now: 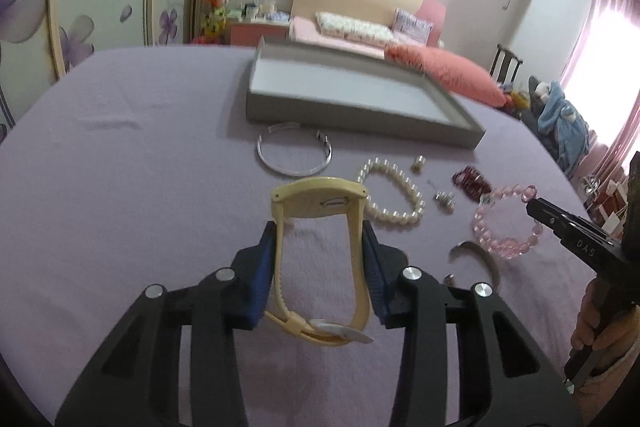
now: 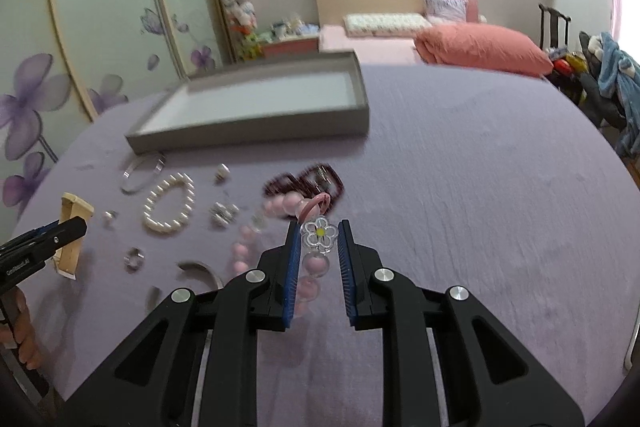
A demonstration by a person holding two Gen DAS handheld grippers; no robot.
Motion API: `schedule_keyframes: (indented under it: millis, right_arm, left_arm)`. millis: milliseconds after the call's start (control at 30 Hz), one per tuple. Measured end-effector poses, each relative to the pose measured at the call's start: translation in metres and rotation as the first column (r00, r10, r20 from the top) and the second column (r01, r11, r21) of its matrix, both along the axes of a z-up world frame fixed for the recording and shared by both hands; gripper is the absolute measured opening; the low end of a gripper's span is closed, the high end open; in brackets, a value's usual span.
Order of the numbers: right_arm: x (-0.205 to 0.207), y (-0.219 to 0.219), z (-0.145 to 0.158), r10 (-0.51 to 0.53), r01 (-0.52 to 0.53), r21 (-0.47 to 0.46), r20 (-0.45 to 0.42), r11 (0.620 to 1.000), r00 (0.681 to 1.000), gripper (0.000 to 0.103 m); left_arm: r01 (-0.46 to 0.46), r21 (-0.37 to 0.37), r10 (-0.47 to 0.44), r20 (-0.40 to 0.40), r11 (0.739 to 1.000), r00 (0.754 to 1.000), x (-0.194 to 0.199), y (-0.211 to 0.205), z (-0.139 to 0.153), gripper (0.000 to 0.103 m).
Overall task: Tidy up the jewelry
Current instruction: 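Carry the pink bracelet and yellow watch into the grey tray and release both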
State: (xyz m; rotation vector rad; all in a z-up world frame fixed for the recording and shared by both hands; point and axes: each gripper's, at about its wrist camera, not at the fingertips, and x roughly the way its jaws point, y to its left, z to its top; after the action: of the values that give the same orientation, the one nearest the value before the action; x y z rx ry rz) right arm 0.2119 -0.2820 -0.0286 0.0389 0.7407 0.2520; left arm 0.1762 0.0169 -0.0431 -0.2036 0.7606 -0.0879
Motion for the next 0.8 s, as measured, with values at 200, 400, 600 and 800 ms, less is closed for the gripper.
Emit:
schedule_keyframes:
  millis: [200,400,600,800]
  right_arm:
    - [-0.012,0.009,0.022,0.033,-0.036,0.028,0.077,0.999,0.996,0.02]
    - [-0.015,0.011,0.037,0.033,-0.037,0.033,0.127,0.999,0.991,0.02]
    - [-0.011,0.014,0.042,0.037,-0.041,0.026,0.145,0.999,0.989,0.02]
    - [0.005,0.011,0.057,0.026,-0.032,0.031,0.188,0.999,0.982,0.02]
  left_arm:
    - [-0.02,-0.004,0.02,0.07,1.0,0.997,-0.016,0.008,0.023,0.04]
    - [-0.029,-0.004,0.029,0.111,1.0,0.993,-0.025,0.011,0.035,0.04]
    - [-0.033,-0.004,0.033,0.13,0.999,0.991,-0.024,0.014,0.04,0.04]
    - [-0.029,0.035,0.023,0.161,0.999,0.987,-0.006,0.015,0.052,0.04]
